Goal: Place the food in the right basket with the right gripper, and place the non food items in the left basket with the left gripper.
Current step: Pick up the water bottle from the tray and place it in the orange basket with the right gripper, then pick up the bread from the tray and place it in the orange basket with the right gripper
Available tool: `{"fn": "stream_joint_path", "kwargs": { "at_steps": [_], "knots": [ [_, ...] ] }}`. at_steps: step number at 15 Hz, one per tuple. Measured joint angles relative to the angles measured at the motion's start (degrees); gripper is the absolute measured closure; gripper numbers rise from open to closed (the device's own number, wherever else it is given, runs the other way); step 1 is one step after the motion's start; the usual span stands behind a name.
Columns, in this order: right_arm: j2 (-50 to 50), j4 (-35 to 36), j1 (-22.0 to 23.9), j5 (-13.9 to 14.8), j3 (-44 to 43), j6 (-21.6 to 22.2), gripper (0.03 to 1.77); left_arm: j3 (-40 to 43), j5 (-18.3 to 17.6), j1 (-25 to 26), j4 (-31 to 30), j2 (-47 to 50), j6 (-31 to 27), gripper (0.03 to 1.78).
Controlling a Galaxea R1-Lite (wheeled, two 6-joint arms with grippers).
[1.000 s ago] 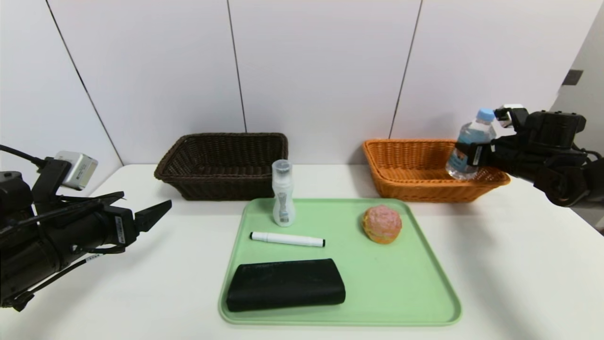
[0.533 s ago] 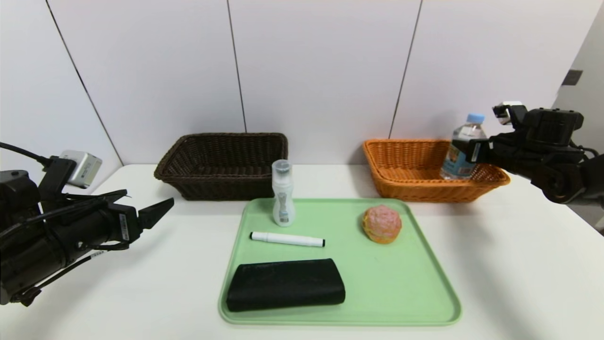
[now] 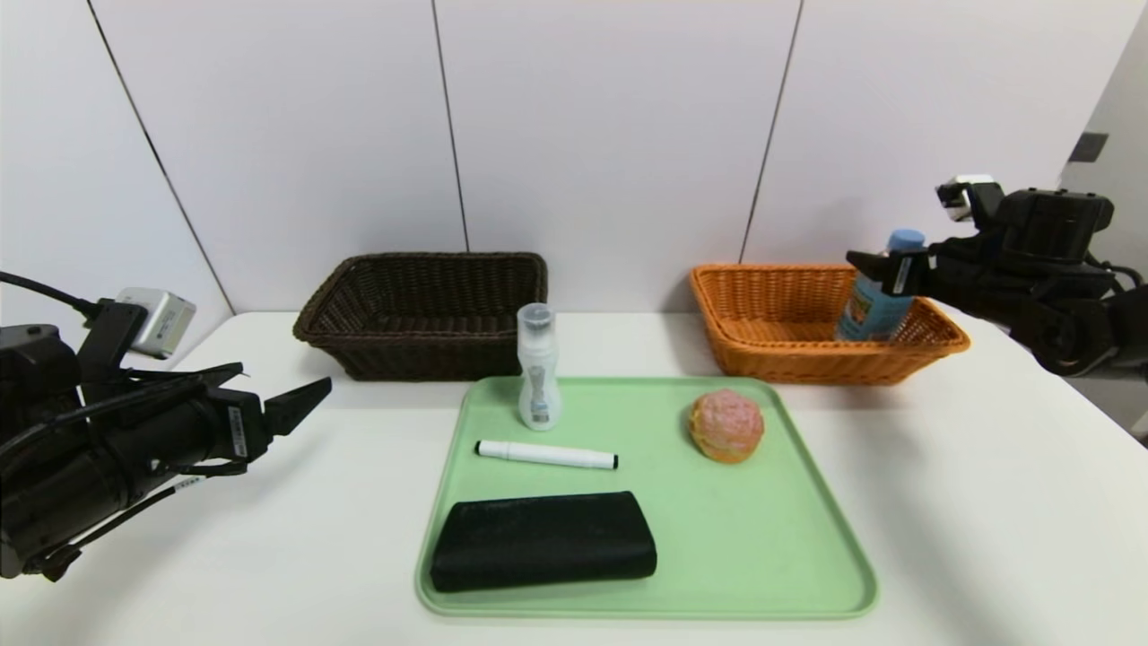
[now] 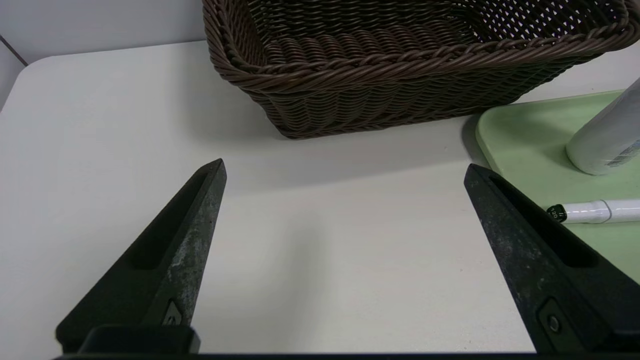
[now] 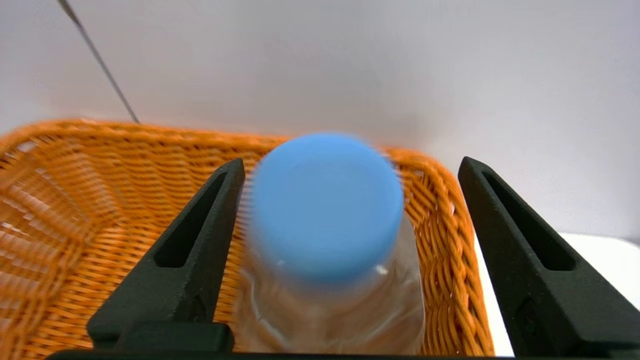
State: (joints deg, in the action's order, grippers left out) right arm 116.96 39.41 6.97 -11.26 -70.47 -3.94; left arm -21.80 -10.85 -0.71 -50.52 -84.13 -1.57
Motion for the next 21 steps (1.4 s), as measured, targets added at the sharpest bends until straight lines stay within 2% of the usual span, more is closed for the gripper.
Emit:
{"fn": "stream_joint_path", "kwargs": {
  "at_steps": [3, 5, 11, 14, 18, 19, 21],
  "knots": [
    [-5.3, -3.4, -2.4, -0.1, -0.1, 0.1, 0.24, 0.0, 0.0, 0.0, 0.0, 0.0, 0.1, 0.12],
    [-9.7, -7.6, -5.5, -0.2, -0.5, 0.2, 0.20, 0.0, 0.0, 0.0, -0.1, 0.0, 0.1, 0.12],
    [-19.7, -21.1, -20.3, 0.0, -5.1, 0.2, 0.14, 0.2, 0.0, 0.0, -0.1, 0.5, 1.0, 0.12],
    [-22.3, -35.1, -25.9, 0.0, -10.1, -0.1, 0.13, 0.0, 0.0, 0.0, -0.1, 0.6, 1.1, 0.12],
    [-23.4, -56.3, -29.7, 0.1, -17.2, -1.3, 0.11, -0.4, -0.1, 0.0, 0.0, 0.5, 1.0, 0.12],
    [-23.3, -60.6, -30.1, 0.3, -18.1, -2.6, 0.11, -1.0, -0.1, 0.0, 0.0, 0.4, 1.0, 0.12],
    [-22.8, -64.2, -30.4, 0.5, -18.8, -4.0, 0.11, -1.9, -0.1, 0.0, -0.1, 0.0, 0.9, 0.12]
  ]
}}
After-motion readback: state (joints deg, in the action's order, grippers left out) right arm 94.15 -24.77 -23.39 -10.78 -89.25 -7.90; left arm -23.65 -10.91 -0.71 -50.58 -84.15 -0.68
